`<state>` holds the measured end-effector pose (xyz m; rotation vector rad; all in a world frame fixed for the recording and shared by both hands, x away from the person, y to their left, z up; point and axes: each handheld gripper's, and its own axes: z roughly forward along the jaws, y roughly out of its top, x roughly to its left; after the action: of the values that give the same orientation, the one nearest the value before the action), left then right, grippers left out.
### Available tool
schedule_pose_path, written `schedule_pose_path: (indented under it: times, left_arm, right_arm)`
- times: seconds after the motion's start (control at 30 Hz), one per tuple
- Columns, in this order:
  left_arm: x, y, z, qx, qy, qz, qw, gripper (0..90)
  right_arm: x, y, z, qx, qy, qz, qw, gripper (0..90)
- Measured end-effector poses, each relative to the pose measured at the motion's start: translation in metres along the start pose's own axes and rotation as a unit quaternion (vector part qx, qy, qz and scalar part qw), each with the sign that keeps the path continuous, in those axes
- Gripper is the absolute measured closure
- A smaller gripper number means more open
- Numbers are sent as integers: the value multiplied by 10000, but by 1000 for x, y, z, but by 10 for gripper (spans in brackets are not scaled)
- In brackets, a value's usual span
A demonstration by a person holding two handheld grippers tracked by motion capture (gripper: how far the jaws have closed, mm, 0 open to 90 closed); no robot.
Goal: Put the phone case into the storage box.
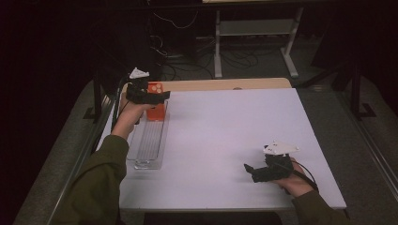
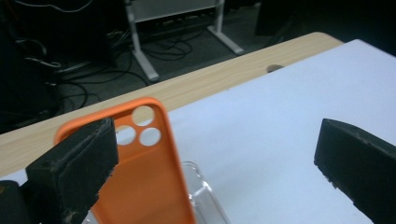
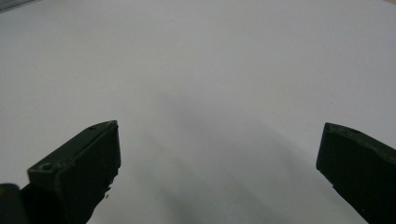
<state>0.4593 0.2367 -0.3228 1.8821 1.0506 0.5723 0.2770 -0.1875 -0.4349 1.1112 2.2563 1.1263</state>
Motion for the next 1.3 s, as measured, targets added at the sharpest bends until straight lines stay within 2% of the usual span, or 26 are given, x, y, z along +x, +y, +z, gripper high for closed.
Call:
schedule_pose_path:
  times: [0.1, 0.2, 0.23, 0.3, 0.47, 0.5, 0.57, 0.73, 0.8, 0.83, 1.1, 1.17, 1.3]
  left_arm:
    - [-4, -3, -3, -50, -113, -30, 9999, 0]
    - [-6, -5, -7, -16, -174, 56, 9998, 0]
    - [-8, -7, -8, -50, -200, 7, 9998, 0]
    - [-9, -9, -10, -55, -263, 48, 9996, 0]
    - [-17, -16, -17, -120, -479, 81, 9987, 0]
    - [-18, -18, -19, -89, -529, 151, 9984, 0]
    - [-22, -22, -21, -100, -599, 130, 9981, 0]
    - [-26, -32, -29, -138, -683, 205, 9974, 0]
    - [-28, -37, -31, -125, -750, 229, 9968, 0]
    - [-31, -39, -33, -129, -793, 137, 9967, 0]
    - [-41, -52, -41, -103, -1109, 223, 9935, 0]
    - [-44, -57, -43, -84, -1139, 291, 9930, 0]
    - [-48, -64, -46, -110, -1182, 236, 9926, 0]
  right_arm:
    - [1, 0, 0, 2, 6, -18, 10000, 0]
    - [1, 1, 0, 6, 4, -2, 10000, 0]
    - [1, 1, 0, 0, 2, 3, 10000, 0]
    - [1, 1, -1, 3, 14, 0, 10000, 0]
    - [-2, 2, -2, -52, 35, -31, 10000, 0]
    - [-3, 2, -3, -63, 36, -44, 10000, 0]
    - [-4, 3, -4, -77, 45, -18, 10000, 0]
    - [-7, 4, -6, -149, 80, -46, 9998, 0]
    - [-8, 5, -8, -204, 110, -72, 9997, 0]
    - [-8, 5, -8, -218, 110, -47, 9997, 0]
    - [-10, 6, -10, -278, 140, -80, 9995, 0]
    - [-10, 7, -9, -265, 139, -54, 9995, 0]
    - [-10, 7, -9, -298, 123, -114, 9994, 0]
